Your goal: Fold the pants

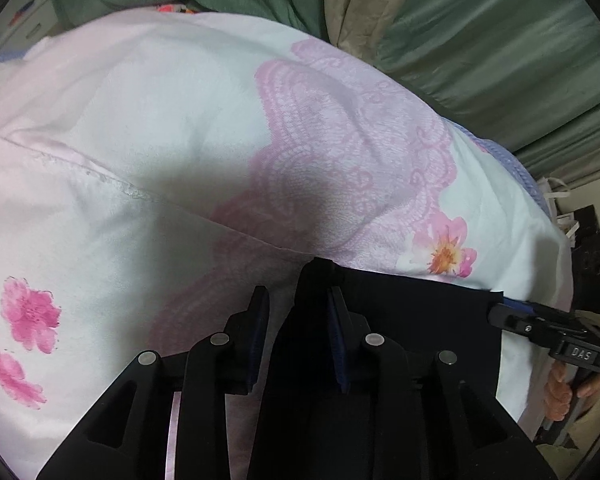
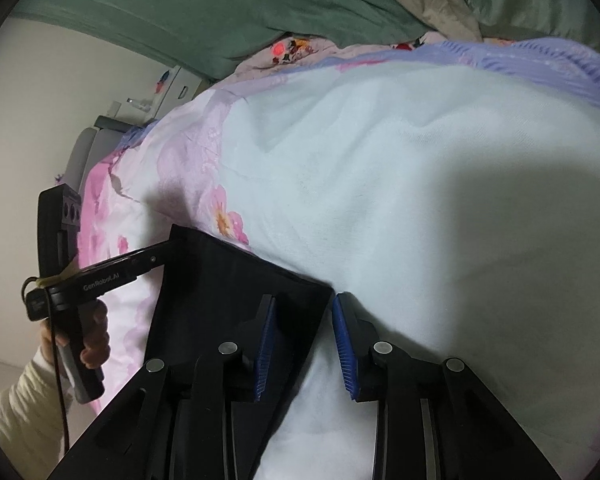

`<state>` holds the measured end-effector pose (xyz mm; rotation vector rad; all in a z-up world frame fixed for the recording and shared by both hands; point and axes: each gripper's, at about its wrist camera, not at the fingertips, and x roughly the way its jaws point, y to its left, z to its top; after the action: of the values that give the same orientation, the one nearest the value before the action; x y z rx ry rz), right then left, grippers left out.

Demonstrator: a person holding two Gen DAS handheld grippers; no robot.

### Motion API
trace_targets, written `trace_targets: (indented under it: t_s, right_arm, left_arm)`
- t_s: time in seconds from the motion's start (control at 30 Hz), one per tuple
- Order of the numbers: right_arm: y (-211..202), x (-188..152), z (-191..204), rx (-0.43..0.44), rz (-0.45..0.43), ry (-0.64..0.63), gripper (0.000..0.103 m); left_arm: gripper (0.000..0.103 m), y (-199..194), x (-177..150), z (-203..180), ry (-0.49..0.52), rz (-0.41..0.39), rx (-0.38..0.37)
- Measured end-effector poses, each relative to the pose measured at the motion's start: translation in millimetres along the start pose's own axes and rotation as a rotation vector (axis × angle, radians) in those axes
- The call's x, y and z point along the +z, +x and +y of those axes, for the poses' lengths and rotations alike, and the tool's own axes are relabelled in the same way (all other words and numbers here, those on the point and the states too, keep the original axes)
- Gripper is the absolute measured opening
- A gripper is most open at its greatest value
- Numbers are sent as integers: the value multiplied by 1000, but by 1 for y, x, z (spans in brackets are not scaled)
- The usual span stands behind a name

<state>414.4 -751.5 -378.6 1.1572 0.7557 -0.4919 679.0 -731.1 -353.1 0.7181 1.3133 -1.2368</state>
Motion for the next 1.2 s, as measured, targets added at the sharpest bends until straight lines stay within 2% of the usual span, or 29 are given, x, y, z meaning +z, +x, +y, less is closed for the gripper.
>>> trace_targets:
  t_s: [0.17,0.27,0.4,0.43,0.47,0.5,0.63,0.8,1.03,1.2]
  right_arm:
    - [11,1,-9,49,13,27,31]
    - [11,2,-10,68,14,29,28]
    - [13,2,-16,76,9,36,19]
    - [13,3,-17,78,9,41,17]
    - [14,3,-18,83,9,46,17]
    - [13,4,-18,83,10,49,16]
    - [0,6,-6,50,3,38,13]
    - [-45,7,29,62,-66,-41,12]
    - [-109,-3,86,78,-159,-163,11]
    - [-162,-31,148,82,-210,-348,11]
  left_arm:
    - [28,3,1,3,-20,10,-40]
    - [29,9,1,6,-39,33,-112]
    - [30,10,2,2,-30,23,-78]
    - [28,8,1,2,-44,20,-81]
    - [19,3,1,2,-54,16,-85]
    - [15,-1,1,0,-48,10,-79]
    - [13,-37,0,-17,36,-49,-69]
    - [13,-94,-5,-39,138,-116,-35]
    - [13,-169,-27,-52,135,-225,-14]
    - [13,-237,-73,-59,146,-313,50]
